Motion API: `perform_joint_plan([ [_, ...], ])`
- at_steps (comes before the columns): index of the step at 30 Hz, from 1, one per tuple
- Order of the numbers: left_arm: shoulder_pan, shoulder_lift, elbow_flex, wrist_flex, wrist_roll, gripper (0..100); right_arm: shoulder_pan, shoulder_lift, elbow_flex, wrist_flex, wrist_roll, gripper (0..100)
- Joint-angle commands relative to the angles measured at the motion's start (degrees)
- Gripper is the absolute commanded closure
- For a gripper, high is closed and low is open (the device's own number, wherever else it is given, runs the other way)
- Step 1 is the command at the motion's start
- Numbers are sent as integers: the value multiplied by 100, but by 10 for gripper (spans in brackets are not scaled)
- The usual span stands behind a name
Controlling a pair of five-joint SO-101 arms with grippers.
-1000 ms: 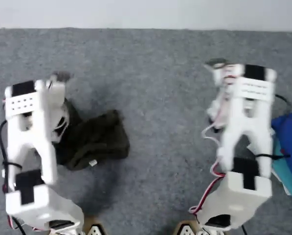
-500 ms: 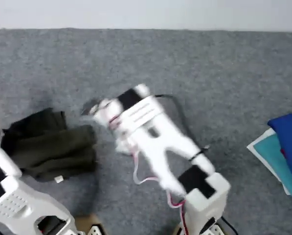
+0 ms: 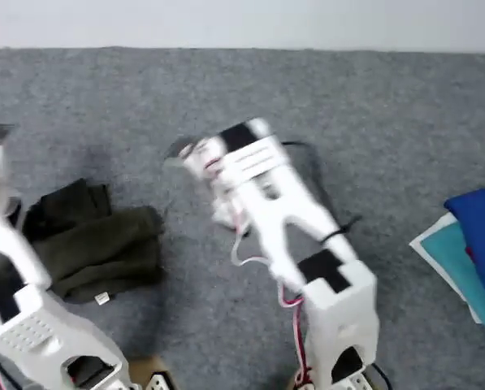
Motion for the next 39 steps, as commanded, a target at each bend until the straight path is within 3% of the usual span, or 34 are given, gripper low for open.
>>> perform_joint_plan([
  [1,633,484,66,185,-44,889,1015,-708,-273,251,-62,604],
  [8,1196,1433,57,176,369,890,3081,-1200,-273,242,-62,604],
  [13,1925,1266,66,193,554,991,4251,-1182,-167,233,-62,604],
  [15,2295,1055,92,193,563,986,4514,-1182,-9,224,-62,604],
  [18,2892,668,92,193,580,987,4708,-1182,325,224,-62,604],
  [23,4062,-378,92,193,1231,987,4760,-1200,809,224,-62,604],
  [32,6558,-2760,92,185,1310,985,4734,-1235,905,224,-62,604],
  [36,6971,-3490,57,158,1662,973,4681,-1244,905,224,-62,603],
  [39,6936,-3622,66,158,2321,851,4418,-1244,905,233,105,602],
])
